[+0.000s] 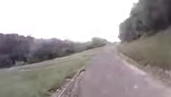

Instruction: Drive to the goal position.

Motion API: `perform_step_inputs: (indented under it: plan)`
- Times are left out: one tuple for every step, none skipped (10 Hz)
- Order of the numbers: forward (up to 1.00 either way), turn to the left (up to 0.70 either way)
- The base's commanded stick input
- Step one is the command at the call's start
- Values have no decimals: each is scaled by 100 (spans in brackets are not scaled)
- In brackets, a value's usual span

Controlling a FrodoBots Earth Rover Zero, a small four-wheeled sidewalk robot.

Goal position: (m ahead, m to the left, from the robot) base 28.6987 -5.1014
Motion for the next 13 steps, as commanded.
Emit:
perform_step_inputs:
  plan:
    - [85, 0]
    - [85, -6]
    - [85, -23]
    - [85, -27]
    - [85, -24]
    - [85, -7]
    - [85, 0]
    - [85, 0]
    - [85, 0]
    - [85, 0]
    - [85, 0]
    - [85, 0]
    - [85, 0]
